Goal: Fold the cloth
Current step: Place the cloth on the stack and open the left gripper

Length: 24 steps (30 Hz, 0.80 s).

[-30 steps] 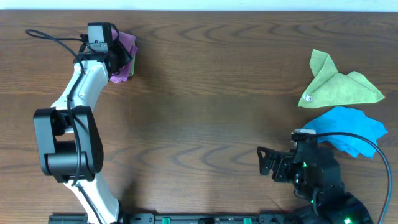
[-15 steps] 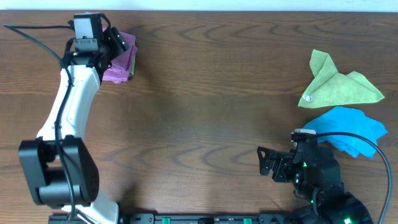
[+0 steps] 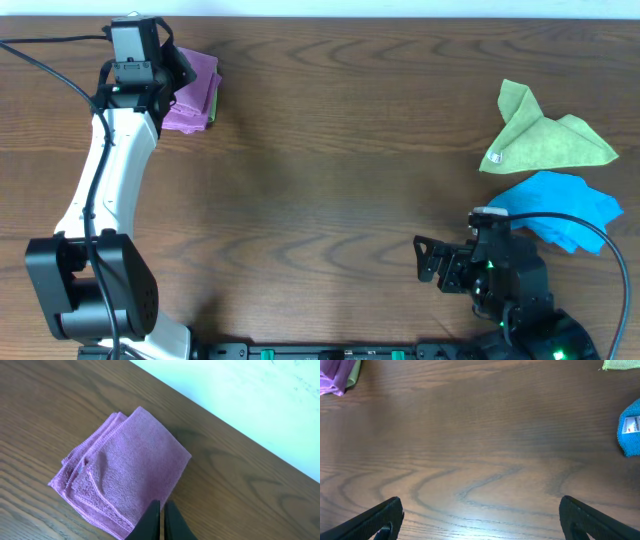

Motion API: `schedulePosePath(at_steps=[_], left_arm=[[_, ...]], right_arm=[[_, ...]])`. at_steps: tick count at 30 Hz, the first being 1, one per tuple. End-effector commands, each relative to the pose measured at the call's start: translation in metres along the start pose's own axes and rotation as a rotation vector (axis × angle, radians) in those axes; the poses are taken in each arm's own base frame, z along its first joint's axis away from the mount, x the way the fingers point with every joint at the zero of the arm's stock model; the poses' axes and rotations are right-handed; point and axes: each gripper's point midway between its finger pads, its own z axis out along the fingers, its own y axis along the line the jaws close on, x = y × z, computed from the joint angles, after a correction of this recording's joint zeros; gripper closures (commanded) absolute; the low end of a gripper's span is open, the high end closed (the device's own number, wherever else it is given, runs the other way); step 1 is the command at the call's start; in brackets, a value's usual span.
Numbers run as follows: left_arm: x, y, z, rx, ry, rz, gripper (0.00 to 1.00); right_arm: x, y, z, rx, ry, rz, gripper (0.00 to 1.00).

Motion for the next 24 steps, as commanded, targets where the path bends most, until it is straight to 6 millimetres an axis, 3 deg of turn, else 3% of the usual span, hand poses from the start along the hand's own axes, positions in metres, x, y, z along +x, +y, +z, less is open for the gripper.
schedulePosePath(at_steps=[1,8,12,17,24], left_arm=[[0.005,0.014,0.017,-0.060,0.010,0.009,0.94],[0.048,0.033,0.077,-0.119,0.109,0.023,0.94],[0.065,0.046,0.093,-0.166,0.146,0.031,0.94],[0.067,0.050,0.095,-0.183,0.148,0.034,0.94],[0.034,0.035,0.064,-0.142,0.073,0.084,0.94]], right_arm=[[0.000,-0.004,0.000,0.014,-0.008,0.019,0.01],[0.000,-0.004,0.000,0.014,-0.008,0.019,0.01],[0.000,-0.004,0.000,0.014,-0.008,0.019,0.01],[0.000,-0.004,0.000,0.014,-0.008,0.019,0.01],[0.000,-0.004,0.000,0.014,-0.008,0.019,0.01]])
